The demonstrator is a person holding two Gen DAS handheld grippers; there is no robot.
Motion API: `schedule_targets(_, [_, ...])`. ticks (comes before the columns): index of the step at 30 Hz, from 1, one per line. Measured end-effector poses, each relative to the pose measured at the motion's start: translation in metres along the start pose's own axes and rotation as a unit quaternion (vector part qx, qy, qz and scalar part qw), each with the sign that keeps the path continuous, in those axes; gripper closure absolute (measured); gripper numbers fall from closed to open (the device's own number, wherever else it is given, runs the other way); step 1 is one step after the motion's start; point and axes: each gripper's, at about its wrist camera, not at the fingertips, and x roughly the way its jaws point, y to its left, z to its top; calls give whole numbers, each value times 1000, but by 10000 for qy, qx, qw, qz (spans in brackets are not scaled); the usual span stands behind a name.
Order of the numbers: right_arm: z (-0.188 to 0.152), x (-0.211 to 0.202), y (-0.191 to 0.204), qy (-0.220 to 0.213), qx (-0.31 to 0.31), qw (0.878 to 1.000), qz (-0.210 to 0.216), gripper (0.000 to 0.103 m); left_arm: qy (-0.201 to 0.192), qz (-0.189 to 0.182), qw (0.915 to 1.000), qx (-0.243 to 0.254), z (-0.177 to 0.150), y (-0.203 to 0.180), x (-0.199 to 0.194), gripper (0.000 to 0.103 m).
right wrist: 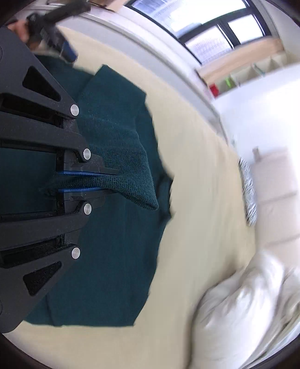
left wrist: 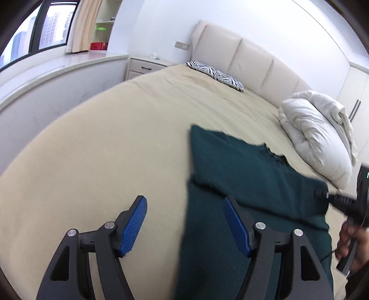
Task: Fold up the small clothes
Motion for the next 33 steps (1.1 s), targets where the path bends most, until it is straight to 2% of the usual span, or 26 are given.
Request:
schedule_targets(2, [-6,20,-24,275,207,9994,-92,97,-35,156,9998,126,21,-1,10,32])
schedule_targets(4, [-14,32,-37,365,264,9989,-148,97,-46,339,9987,381,37,-6,24,32])
schedule_targets(8, [-20,43,-43,332,419,9986,29,93,496,418,9962,574,66,-16,72,32])
schedule_targets(12, [-19,53,-45,406,433,9982,83,91,1165,524,9867,1005,77,-39,125,32])
schedule_targets(15, [-26,46,-46,394,498,9977,252,82,1205,709,9826,1222,76,-47,143,34])
schedule_targets(17, [-27,47,-42,366,401,9982,251,82,1134,675,9849,1117,79,-45,144,49])
schedule_targets(18, [-26,47,-40,361,356,9984,233,82,1121,658,9864,1002,81,-41,144,66])
schedule_targets(19, [-26,48,-38,356,310,9987,185,82,1095,657,9872,956,82,-39,144,90])
schedule_targets(20, [-25,49,-36,354,268,9989,149,83,1133,550,9878,921,82,-36,144,98])
schedule_targets(23, [-23,49,-28,342,127,9993,-55,96,941,623,9868,1163,78,-37,137,99])
schedule_targets(29, [-12,40,-17,121,43,9997,-197,97,782,586,9917,830,69,-15,134,100])
schedule_targets(32, [-16,71,-32,510,219,9979,-345,97,716,815,9882,1080,65,-24,137,100])
schedule_targets(33, [-18,75,-37,504,333,9978,-277,97,709,846,9876,1117,65,-25,136,100])
